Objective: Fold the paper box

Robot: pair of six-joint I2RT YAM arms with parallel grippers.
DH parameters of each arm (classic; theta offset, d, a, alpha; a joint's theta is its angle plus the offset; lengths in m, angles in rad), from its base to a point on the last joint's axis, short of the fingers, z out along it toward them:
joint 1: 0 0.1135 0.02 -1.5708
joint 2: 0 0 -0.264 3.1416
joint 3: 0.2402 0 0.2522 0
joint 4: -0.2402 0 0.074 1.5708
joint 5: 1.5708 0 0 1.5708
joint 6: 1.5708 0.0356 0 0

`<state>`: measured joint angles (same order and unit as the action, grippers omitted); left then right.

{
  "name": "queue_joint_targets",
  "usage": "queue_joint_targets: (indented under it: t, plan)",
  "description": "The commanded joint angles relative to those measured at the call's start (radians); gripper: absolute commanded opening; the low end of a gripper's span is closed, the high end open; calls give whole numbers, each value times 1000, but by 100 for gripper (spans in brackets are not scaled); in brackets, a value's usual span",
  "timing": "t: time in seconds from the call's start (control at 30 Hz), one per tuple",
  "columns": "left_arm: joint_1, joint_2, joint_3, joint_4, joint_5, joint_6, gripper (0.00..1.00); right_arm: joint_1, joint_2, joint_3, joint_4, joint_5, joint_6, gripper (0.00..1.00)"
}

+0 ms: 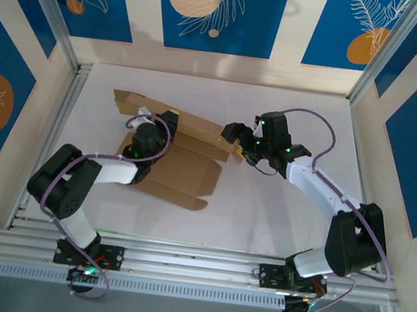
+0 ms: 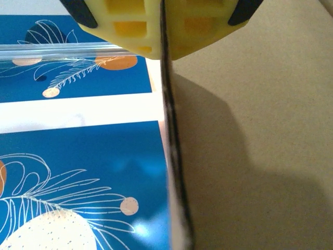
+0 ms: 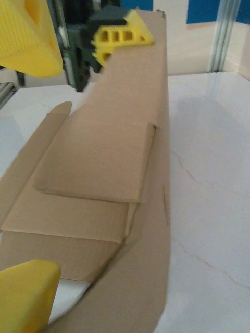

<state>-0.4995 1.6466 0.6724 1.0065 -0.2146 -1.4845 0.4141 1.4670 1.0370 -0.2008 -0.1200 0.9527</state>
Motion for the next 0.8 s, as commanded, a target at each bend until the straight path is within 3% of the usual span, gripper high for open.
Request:
queue_joint_targets:
  t: [0.0, 0.17, 0.37, 0.6, 0.77]
  plan:
    - [-1, -20, 1, 14, 40, 6, 0, -56, 79, 67, 49, 22, 7, 94]
    - [10, -36, -5, -28, 71, -3, 0, -124, 206, 231, -6, 24, -52, 94]
    - [18, -35, -4, -45, 61, 1, 0, -136, 319, 375, -34, -129, -122, 91]
    - [20, -28, 32, -110, -2, 1, 0, -83, 255, 373, -165, -73, -217, 85]
    - [18, -76, 106, -352, -99, -22, 0, -90, 205, 387, -263, -85, -217, 82]
